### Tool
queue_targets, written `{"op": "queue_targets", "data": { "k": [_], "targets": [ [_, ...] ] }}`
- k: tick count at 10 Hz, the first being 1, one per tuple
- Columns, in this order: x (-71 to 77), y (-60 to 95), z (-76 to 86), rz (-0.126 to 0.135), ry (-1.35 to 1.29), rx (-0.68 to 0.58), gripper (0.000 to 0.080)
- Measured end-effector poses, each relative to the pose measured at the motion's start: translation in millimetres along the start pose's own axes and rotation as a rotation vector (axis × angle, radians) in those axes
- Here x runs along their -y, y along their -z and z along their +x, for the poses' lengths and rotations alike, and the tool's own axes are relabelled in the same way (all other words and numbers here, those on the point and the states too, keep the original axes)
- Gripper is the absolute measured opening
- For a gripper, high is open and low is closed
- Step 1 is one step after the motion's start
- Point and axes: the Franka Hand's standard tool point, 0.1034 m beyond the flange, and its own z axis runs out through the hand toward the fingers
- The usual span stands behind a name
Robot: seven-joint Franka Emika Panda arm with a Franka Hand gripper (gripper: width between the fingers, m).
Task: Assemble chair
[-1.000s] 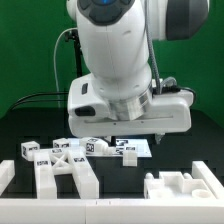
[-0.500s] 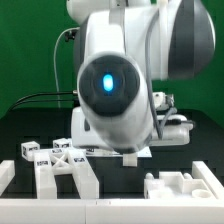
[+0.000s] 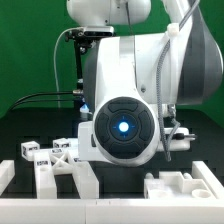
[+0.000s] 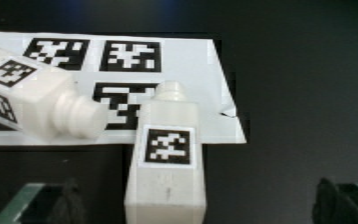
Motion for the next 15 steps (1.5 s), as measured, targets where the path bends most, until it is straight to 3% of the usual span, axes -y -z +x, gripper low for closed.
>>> {"op": "queue_targets", "data": {
  "k": [3, 6, 7, 8, 9, 10, 11, 14, 15],
  "targets": [
    [-3.1, -31.3, -1.9, -0.004, -0.031, 0.009, 0.0649],
    [-0.9, -35.1, -2.5, -0.008, -0.031, 0.012, 0.0625],
    [-0.9, -35.1, -2.5, -0.008, -0.031, 0.012, 0.0444],
    [-0.9, -35.1, -2.5, -0.008, -0.031, 0.012, 0.0444],
    [-0.8, -34.9, -2.4, -0.008, -0.031, 0.011, 0.0279],
    [1.3, -31.4, -4.9, -0.010, -0.028, 0.006, 0.0279],
    [9.1, -19.6, -11.6, -0.016, -0.015, -0.003, 0.0281],
    [39.6, 55.9, -51.8, -0.028, 0.041, -0.193, 0.0281],
    [45.1, 72.1, -54.8, -0.032, 0.059, -0.263, 0.0281]
  ]
}}
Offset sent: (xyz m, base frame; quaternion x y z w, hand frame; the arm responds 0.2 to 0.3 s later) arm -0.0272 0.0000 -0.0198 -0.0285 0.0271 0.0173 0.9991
